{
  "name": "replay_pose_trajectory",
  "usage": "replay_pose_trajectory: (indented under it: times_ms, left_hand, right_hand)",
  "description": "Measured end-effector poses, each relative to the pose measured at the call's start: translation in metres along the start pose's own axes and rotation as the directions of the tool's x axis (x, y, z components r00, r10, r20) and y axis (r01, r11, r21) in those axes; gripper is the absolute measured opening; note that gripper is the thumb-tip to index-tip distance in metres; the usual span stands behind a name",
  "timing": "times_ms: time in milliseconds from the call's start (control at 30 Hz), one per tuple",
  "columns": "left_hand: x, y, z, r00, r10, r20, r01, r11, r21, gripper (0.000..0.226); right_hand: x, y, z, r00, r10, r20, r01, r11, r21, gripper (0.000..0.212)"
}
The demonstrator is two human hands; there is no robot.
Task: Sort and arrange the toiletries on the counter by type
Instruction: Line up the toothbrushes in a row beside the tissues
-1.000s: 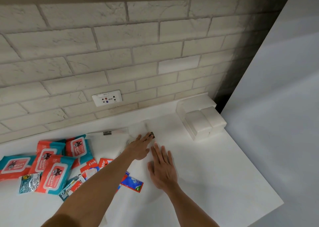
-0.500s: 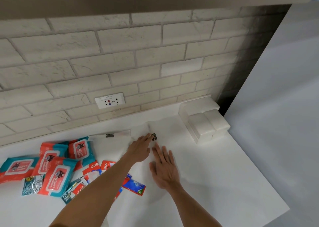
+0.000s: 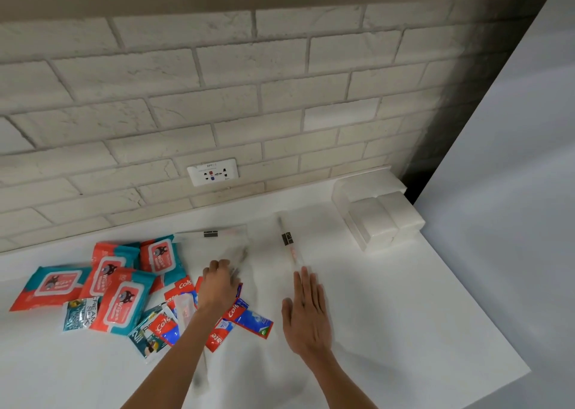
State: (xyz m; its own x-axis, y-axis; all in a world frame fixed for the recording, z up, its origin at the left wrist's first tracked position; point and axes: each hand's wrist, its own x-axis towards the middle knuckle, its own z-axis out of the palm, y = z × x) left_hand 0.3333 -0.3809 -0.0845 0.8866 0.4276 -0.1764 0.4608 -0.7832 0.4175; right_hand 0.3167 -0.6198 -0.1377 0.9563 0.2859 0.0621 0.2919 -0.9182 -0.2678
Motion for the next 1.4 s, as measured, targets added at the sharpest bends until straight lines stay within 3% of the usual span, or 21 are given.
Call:
replay_pose_trajectory:
  times_ms: [200,433,533,600,700,800,933,1033,1100,1300,1400]
  left_hand:
    - [-0.003,0.002,-0.001,0.998,-0.052,0.029,0.052,0.999,-0.015,0.033]
    - [0.003,0.009,-0.005,0.987,-0.117,0.114,0.137,0.973,-0.188,0.01]
    - [-0.007,0.021,-0.016,0.992,-0.071,0.107,0.1,0.949,-0.298,0.017]
    - [-0.019,0.028,-0.026,0.996,-0.029,0.081,0.057,0.927,-0.372,0.034]
    - [-0.041,0.038,-0.039,0.999,0.001,0.045,0.02,0.89,-0.456,0.049]
    - [-0.059,0.047,-0.051,0.999,-0.018,0.031,0.032,0.845,-0.534,0.043]
    - [-0.079,0.061,-0.064,0.998,0.014,0.053,0.027,0.718,-0.696,0.019]
    - [-0.095,0.07,-0.068,0.997,0.025,0.069,0.039,0.614,-0.788,0.013]
    - [-0.1,0.074,-0.068,0.996,0.012,0.086,0.065,0.564,-0.823,0.013]
    - [-0.106,0.073,-0.066,0.993,-0.031,0.116,0.116,0.525,-0.843,0.015]
    - [-0.108,0.072,-0.062,0.982,-0.133,0.136,0.186,0.519,-0.834,0.018]
  right_hand:
    - [-0.026,-0.001,0.011,0.998,0.05,0.031,-0.049,0.998,-0.036,0.071]
    - [-0.042,0.001,0.005,0.999,0.024,0.039,-0.023,0.999,-0.045,0.068]
    - [-0.042,0.005,0.003,0.999,0.013,0.043,-0.013,1.0,-0.004,0.067]
    - [-0.042,0.007,0.001,0.999,0.004,0.032,-0.006,0.999,0.051,0.066]
    - [-0.039,0.01,-0.006,0.996,0.052,0.079,-0.07,0.969,0.238,0.058]
    - [-0.038,-0.003,-0.033,0.984,0.15,0.098,-0.179,0.858,0.482,0.038]
    - [-0.038,-0.032,-0.09,0.976,0.209,0.064,-0.187,0.648,0.739,0.018]
    - [-0.034,-0.051,-0.116,0.957,0.142,0.253,-0.285,0.302,0.909,0.022]
    - [-0.034,-0.057,-0.123,0.949,0.105,0.299,-0.313,0.167,0.935,0.025]
    - [-0.042,-0.055,-0.12,0.965,0.132,0.228,-0.252,0.206,0.946,0.022]
    - [-0.045,-0.051,-0.113,0.976,0.2,0.089,-0.159,0.369,0.916,0.008]
